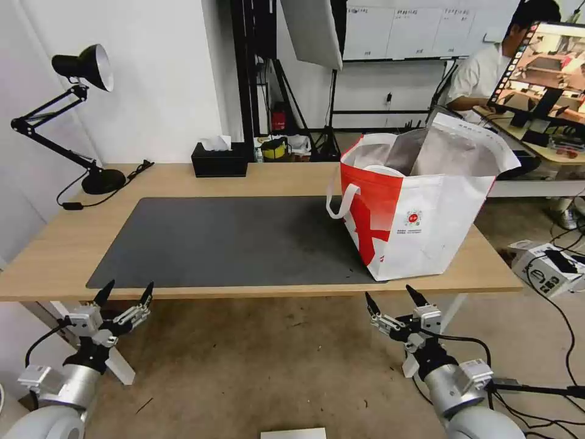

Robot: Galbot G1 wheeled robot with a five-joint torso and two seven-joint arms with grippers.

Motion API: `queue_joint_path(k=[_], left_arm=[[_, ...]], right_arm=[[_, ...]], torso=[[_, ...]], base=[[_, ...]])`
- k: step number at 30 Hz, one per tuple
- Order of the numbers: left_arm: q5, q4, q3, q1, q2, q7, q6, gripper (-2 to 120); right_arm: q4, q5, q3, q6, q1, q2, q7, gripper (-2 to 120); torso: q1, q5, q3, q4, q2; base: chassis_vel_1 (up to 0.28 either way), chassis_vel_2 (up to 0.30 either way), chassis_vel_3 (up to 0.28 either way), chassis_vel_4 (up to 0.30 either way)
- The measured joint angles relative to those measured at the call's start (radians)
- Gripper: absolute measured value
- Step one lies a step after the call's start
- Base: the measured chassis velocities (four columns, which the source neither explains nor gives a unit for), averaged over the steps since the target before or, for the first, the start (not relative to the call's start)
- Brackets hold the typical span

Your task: Pick up the trash from the table and place it into the takeout bag.

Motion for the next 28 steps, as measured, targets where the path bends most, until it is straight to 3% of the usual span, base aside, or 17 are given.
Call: queue_joint_path(k=[28], left_arm=[[0.000,-0.001,0.005,-0.005,0.002,-0.001,0.003,100]], right_arm=[[0.000,0.000,0.000,0.000,0.000,0.000,0.000,100]], torso=[[0.000,0.0000,0.000,0.0000,0.000]], base=[[0.000,0.000,0.000,0.000]])
